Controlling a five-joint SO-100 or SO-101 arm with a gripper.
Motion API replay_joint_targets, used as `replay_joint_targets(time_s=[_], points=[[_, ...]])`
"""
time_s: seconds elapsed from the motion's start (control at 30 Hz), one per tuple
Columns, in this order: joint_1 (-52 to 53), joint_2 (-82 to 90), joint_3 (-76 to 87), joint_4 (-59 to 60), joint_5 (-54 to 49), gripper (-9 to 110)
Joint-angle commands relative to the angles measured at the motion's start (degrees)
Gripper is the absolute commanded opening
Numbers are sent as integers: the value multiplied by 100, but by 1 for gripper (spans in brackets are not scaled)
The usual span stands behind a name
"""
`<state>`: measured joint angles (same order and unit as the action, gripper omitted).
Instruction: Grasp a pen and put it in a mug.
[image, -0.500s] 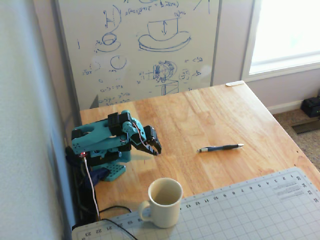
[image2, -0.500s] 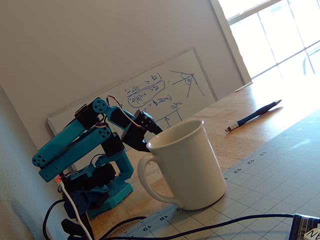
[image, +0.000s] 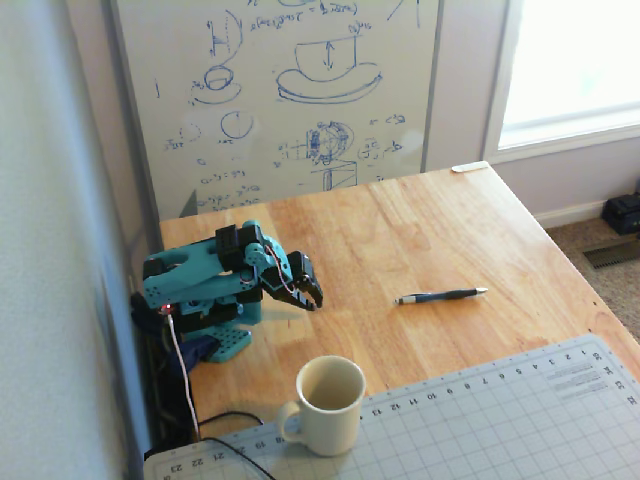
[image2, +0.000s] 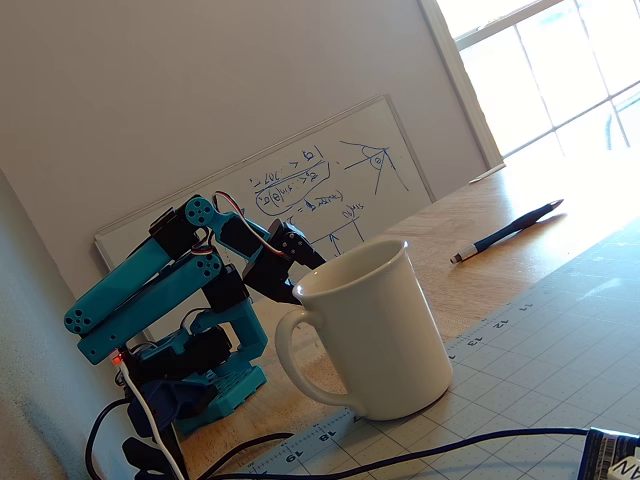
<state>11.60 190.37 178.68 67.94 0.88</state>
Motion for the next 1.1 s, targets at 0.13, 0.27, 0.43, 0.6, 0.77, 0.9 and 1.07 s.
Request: replay_joint_targets(time_s=[0.13, 0.27, 0.43, 0.6, 0.77, 0.9, 1.07], points=[[-44, -316, -396, -79, 809, 3], [-70, -1371, -1169, -79, 1854, 3], [-308, -2602, -2215, -79, 3041, 8], [-483, -3771, -3059, -79, 4192, 17], [-492, -4975, -4122, -79, 5528, 20], [-501, -6126, -5054, -325, 6768, 20], [-510, -7576, -6117, -1116, 8244, 20]])
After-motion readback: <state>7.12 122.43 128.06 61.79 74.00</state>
